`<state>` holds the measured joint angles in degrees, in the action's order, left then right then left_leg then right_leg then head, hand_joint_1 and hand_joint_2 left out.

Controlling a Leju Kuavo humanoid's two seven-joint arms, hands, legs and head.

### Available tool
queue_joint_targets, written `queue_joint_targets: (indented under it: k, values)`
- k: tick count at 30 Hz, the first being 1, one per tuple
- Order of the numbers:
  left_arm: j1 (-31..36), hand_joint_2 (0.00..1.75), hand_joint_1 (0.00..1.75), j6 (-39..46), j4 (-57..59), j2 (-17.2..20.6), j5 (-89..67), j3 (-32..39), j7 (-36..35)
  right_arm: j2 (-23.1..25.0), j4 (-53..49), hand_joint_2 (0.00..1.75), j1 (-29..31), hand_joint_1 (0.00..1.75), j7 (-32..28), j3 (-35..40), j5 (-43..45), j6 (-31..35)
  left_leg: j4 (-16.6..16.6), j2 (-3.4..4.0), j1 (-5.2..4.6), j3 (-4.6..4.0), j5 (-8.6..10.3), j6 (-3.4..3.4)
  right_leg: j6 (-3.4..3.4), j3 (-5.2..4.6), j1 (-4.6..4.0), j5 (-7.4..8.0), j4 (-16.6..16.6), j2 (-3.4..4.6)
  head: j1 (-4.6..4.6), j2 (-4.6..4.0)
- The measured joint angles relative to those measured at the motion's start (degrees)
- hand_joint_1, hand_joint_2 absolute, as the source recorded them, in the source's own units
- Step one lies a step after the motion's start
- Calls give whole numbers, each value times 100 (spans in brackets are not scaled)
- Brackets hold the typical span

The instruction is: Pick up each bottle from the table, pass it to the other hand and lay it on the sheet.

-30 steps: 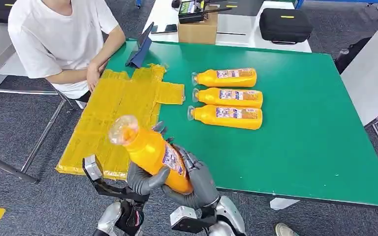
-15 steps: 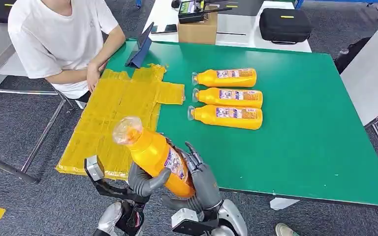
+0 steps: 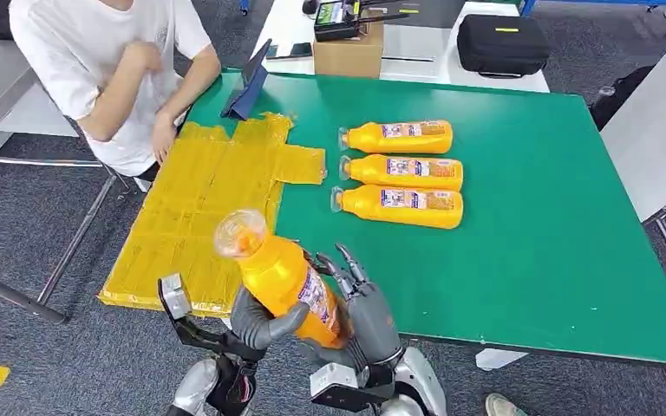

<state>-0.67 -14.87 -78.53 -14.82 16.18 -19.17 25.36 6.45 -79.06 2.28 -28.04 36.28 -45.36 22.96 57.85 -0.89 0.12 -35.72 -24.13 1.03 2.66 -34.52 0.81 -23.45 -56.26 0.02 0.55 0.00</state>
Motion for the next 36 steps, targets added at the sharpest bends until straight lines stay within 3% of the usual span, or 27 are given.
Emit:
queue_joint_targets:
  k: [7,17,22,28,36]
  values:
    - [202,175,175,2212,-113,120,-2807,688,432,-159,-603,0,-61,0,24,-81,-520,906,0,15,2,1,2,-3,-1,-3,-1,3,-1,9,-2,0]
    - [771,175,175,3085,387,536,-4585,1670,393,-308,-916,0,-55,0,-411,-269,-209,1138,0,22,1,1,2,-3,-1,-3,-1,3,-2,10,-2,0]
    - [1367,175,175,3529,1361,822,-5173,1974,352,-319,-922,0,-14,0,-601,-260,112,1053,0,22,2,2,3,-4,-1,-4,-1,4,-3,9,-2,0]
    - [2097,175,175,4721,2876,1301,-7379,1851,76,-354,-912,0,119,0,-886,-184,558,578,0,24,3,2,6,-5,-2,-4,-1,4,-5,10,-2,-2]
    - [2625,175,175,4604,4209,1521,-7552,1655,196,-365,-824,0,290,0,-1019,-111,750,399,0,20,1,1,5,-5,-1,-3,0,4,-5,9,-4,0]
